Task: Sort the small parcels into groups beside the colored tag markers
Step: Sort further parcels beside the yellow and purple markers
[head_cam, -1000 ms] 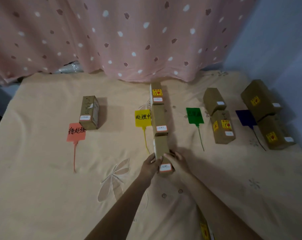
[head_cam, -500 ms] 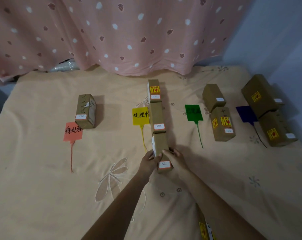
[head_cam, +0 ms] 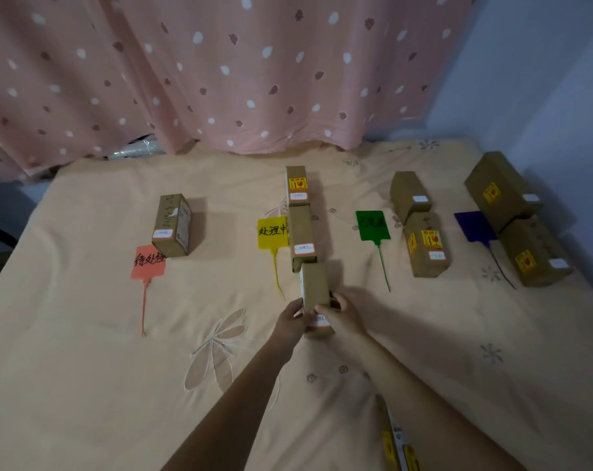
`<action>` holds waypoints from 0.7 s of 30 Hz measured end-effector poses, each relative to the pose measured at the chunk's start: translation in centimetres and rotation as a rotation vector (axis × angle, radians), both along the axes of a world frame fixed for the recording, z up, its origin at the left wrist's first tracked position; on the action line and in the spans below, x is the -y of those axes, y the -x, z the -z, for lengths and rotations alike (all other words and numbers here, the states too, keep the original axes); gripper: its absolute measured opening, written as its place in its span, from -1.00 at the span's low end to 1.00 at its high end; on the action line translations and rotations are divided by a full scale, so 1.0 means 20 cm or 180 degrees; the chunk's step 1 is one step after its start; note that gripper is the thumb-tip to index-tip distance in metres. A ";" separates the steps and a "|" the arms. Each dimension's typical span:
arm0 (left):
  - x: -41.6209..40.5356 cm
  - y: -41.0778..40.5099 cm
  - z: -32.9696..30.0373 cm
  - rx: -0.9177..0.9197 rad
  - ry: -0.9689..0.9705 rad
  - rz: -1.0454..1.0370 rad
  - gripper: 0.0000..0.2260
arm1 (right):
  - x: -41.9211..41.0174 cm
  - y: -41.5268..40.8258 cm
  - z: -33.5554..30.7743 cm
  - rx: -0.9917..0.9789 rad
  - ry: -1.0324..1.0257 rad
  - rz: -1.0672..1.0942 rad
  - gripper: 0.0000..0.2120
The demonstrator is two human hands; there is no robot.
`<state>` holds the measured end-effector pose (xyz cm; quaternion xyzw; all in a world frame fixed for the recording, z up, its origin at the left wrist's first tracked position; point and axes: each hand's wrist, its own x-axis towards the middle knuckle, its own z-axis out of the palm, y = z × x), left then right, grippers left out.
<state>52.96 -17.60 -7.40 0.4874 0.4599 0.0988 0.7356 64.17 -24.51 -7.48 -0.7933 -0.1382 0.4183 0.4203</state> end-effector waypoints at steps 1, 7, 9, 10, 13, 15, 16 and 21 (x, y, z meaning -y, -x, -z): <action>0.00 -0.01 -0.01 0.0016 -0.0003 -0.0008 -0.64 | 0.00 -0.01 -0.01 0.0027 0.0012 -0.0058 -0.64; 0.00 0.00 0.01 0.0028 0.0020 -0.0239 -0.57 | -0.01 -0.03 0.01 0.0194 -0.0004 -0.0315 -0.61; 0.01 0.00 0.02 0.0020 0.0000 -0.0224 -0.57 | -0.01 -0.03 0.01 0.0227 -0.0016 -0.0329 -0.60; 0.01 0.00 0.01 0.0013 -0.0019 -0.0232 -0.56 | 0.00 -0.03 0.03 0.0203 -0.0035 -0.0329 -0.62; 0.02 0.01 -0.02 0.0048 -0.0078 -0.0252 -0.59 | 0.01 -0.04 0.03 0.0112 -0.0039 -0.0293 -0.72; 0.02 0.02 -0.01 0.0046 -0.0129 -0.0264 -0.61 | 0.01 -0.03 0.03 0.0048 -0.0064 -0.0319 -0.75; 0.02 0.03 0.00 0.0078 -0.0136 -0.0254 -0.60 | 0.01 -0.03 0.04 0.0031 -0.0079 -0.0319 -0.74; 0.02 0.03 -0.03 0.0053 -0.0102 -0.0285 -0.62 | -0.01 -0.01 0.00 0.0056 -0.0051 -0.0360 -0.64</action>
